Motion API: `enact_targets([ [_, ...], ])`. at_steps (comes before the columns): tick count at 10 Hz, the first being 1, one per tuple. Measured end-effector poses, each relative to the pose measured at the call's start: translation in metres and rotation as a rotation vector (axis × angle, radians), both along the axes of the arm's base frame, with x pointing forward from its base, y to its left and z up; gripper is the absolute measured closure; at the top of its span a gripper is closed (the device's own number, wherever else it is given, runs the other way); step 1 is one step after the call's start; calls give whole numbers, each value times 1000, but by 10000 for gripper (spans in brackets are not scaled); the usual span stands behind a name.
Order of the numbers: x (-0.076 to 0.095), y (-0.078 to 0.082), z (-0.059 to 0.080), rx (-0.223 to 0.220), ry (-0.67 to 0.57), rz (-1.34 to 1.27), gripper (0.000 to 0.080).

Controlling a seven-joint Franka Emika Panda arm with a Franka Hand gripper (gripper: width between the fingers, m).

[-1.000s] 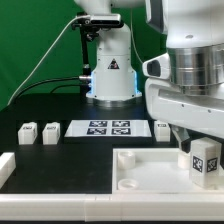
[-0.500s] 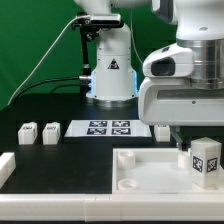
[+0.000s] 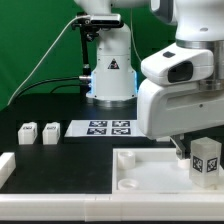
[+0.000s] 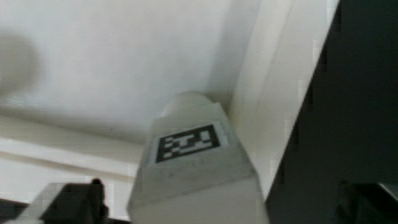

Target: Assemble one leg

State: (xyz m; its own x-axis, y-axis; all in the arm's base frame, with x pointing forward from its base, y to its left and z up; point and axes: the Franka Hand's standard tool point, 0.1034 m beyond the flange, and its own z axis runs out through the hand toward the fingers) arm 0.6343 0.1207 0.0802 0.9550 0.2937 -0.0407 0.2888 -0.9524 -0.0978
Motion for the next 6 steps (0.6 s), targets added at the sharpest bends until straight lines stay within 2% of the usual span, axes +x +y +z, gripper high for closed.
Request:
enact_targets([
  [1, 0, 0, 0, 0, 0, -3, 151],
  [3, 0, 0, 0, 0, 0, -3, 413],
  [4, 1, -2, 0, -3, -2, -6, 499],
  [6, 1, -4, 0, -4, -2, -17, 500],
])
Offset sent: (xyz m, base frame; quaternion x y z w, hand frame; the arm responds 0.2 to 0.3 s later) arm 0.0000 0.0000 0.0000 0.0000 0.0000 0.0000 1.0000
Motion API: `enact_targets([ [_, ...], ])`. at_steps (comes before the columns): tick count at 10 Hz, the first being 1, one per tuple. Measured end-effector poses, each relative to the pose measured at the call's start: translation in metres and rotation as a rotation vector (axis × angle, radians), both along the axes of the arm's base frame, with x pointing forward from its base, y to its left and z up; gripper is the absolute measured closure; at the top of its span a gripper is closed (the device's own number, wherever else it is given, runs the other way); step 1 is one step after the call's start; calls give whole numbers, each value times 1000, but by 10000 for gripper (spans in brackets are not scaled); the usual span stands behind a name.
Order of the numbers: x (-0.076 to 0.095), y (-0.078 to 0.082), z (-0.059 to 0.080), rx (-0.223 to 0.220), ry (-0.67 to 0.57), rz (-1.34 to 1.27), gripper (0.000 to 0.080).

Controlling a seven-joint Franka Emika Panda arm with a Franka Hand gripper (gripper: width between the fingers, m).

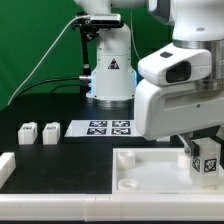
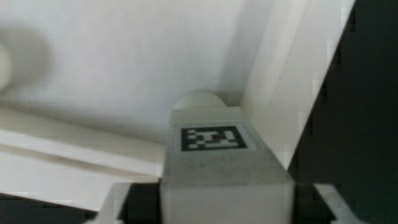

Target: Assemble one leg

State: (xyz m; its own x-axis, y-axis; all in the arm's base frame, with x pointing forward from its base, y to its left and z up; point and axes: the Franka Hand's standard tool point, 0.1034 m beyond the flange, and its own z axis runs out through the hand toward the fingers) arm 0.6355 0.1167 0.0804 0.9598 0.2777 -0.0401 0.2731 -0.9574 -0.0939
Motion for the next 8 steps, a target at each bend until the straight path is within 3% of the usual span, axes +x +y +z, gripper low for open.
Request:
enact_targets([
  [3, 0, 0, 0, -7, 9, -126, 501],
  [8, 1, 0, -2, -34, 59, -817, 502],
])
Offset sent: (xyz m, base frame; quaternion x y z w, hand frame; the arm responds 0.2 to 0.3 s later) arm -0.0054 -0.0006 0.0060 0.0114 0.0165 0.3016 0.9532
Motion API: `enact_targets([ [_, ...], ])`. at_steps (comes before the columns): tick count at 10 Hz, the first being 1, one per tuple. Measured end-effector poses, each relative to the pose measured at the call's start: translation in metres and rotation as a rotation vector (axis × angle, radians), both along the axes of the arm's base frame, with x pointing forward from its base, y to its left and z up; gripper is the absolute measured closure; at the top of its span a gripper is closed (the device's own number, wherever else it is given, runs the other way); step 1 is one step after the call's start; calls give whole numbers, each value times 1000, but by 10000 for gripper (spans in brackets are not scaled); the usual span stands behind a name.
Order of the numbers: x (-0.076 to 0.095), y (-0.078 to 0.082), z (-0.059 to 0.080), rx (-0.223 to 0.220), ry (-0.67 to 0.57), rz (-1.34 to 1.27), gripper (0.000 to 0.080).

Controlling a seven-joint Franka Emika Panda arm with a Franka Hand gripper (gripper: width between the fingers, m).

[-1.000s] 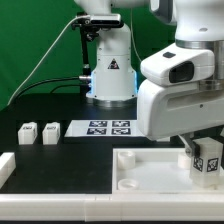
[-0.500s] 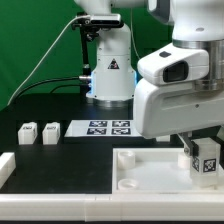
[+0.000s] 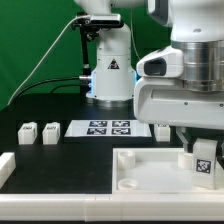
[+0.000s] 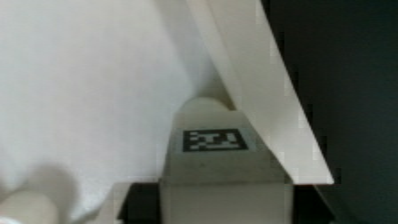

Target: Assemble one leg

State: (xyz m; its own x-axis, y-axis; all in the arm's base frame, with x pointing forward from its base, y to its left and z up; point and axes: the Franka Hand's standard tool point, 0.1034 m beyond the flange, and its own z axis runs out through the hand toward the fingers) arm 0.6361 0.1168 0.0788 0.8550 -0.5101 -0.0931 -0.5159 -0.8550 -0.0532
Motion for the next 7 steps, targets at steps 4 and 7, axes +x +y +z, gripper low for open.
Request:
enact_targets([
  [4, 1, 2, 0, 0, 43, -447, 502],
  [7, 1, 3, 0, 4, 40, -406, 494],
])
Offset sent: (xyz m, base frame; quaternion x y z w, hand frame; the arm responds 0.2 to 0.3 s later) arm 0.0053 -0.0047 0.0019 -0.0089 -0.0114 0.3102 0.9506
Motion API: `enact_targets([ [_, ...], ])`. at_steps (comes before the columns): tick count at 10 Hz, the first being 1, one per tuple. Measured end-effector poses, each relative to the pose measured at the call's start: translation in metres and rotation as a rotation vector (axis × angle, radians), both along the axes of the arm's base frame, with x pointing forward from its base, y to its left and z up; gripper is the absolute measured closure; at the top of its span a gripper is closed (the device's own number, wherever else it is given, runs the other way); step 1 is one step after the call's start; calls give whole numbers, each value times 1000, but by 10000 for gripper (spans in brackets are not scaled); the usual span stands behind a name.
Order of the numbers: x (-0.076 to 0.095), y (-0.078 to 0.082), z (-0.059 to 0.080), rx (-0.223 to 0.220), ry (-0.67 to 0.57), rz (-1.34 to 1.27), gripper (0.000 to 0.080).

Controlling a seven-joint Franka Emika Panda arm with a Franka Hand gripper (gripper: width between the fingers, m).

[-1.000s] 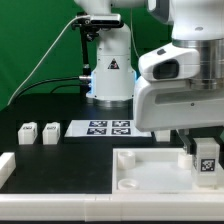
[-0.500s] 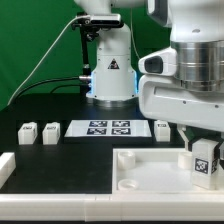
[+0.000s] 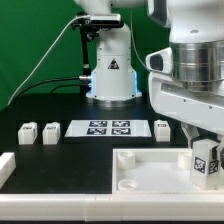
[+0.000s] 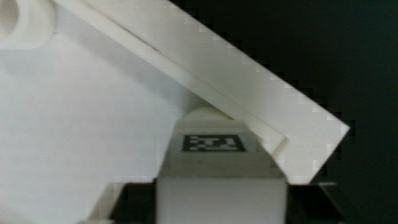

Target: Assemble one leg

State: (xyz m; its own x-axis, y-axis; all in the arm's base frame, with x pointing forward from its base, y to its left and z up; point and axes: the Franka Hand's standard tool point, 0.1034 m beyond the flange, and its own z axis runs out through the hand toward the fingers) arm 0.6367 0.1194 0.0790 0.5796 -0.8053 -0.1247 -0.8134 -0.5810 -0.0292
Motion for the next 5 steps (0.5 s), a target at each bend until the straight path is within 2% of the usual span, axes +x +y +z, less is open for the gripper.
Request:
enact_targets([
  [1, 0, 0, 0, 0, 0, 0, 293],
  [2, 0, 0, 0, -1, -7, 67, 293],
  [3, -1, -2, -1, 7, -26, 244, 181],
  [5, 1, -4, 0, 15, -58, 524, 159],
])
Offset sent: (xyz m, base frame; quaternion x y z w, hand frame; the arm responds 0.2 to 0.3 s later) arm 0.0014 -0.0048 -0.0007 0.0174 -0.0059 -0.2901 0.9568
